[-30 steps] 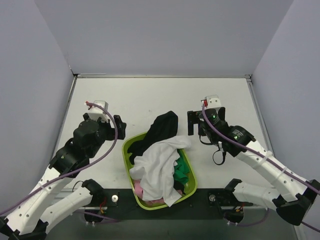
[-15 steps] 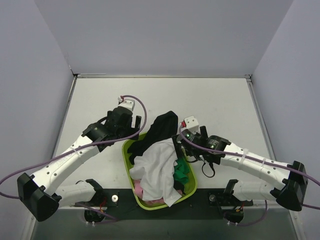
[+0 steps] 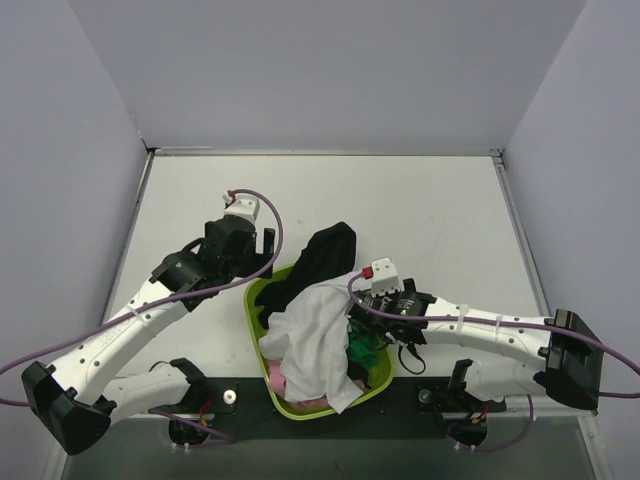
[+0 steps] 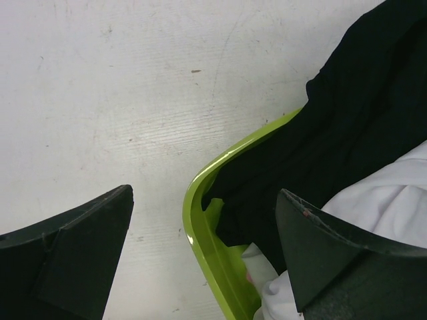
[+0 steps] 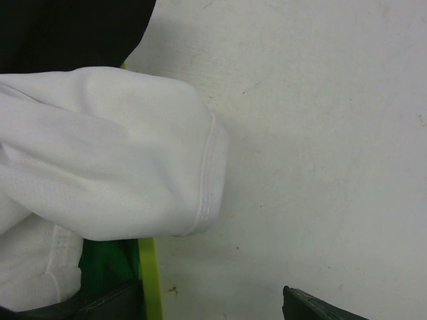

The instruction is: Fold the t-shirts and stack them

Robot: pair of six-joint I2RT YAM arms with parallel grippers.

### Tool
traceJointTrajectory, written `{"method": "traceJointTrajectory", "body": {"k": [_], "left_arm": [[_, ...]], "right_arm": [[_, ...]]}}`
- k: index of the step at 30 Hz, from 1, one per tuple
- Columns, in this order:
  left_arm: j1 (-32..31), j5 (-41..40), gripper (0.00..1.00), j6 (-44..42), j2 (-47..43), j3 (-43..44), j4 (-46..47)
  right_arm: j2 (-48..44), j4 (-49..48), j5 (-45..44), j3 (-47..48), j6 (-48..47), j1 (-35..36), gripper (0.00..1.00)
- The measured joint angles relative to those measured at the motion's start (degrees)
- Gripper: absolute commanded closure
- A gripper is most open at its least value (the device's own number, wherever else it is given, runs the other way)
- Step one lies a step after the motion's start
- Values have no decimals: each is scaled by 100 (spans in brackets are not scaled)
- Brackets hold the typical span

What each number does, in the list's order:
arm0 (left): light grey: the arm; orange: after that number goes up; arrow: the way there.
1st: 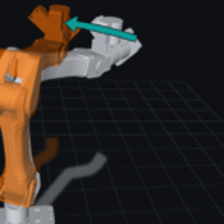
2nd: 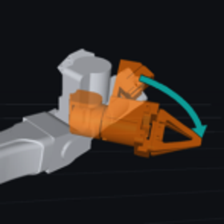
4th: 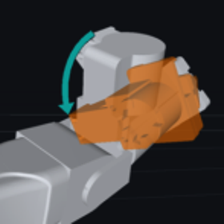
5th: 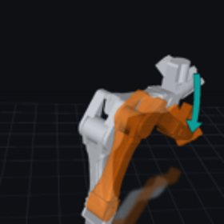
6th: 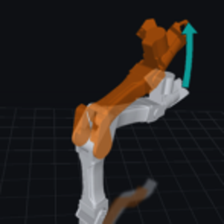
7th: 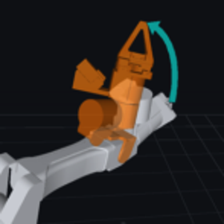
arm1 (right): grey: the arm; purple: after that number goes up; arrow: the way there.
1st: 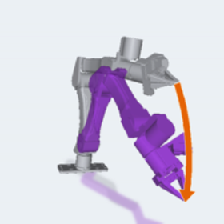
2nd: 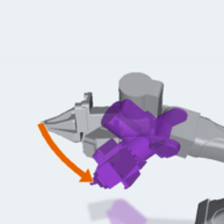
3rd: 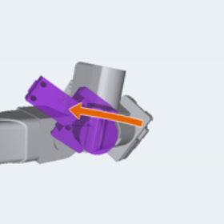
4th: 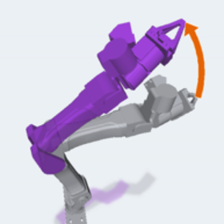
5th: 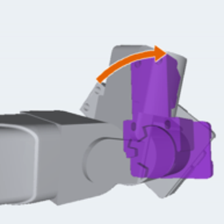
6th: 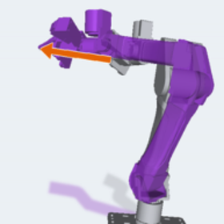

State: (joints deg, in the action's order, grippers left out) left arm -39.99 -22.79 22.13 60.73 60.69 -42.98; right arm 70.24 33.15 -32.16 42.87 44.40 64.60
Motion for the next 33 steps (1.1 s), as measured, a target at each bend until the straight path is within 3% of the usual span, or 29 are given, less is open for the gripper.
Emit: {"method": "traceJointTrajectory", "body": {"k": [3,4,9,10,11,21,28,33], "left_arm": [[0,-79,2,22,-59,-2,0],[2,-98,2,24,-96,-2,0],[4,-127,3,33,-264,-2,2],[9,-127,3,33,-280,-2,2],[17,-127,3,33,-284,-2,2],[181,-118,3,28,-205,0,-35],[262,-2,3,31,-48,55,-52],[269,151,3,122,111,55,-39]], "right_arm": [[26,-188,13,-70,28,0,33],[66,-282,57,-90,15,0,44],[570,-769,398,-101,-42,-7,72],[686,-887,490,-101,-52,-7,90],[772,-973,562,-101,-61,-7,100],[1211,-1661,1246,245,-173,-424,100],[1451,-1790,1884,579,-667,-2288,100],[2199,-1556,1808,1412,-857,-3401,100]]}}
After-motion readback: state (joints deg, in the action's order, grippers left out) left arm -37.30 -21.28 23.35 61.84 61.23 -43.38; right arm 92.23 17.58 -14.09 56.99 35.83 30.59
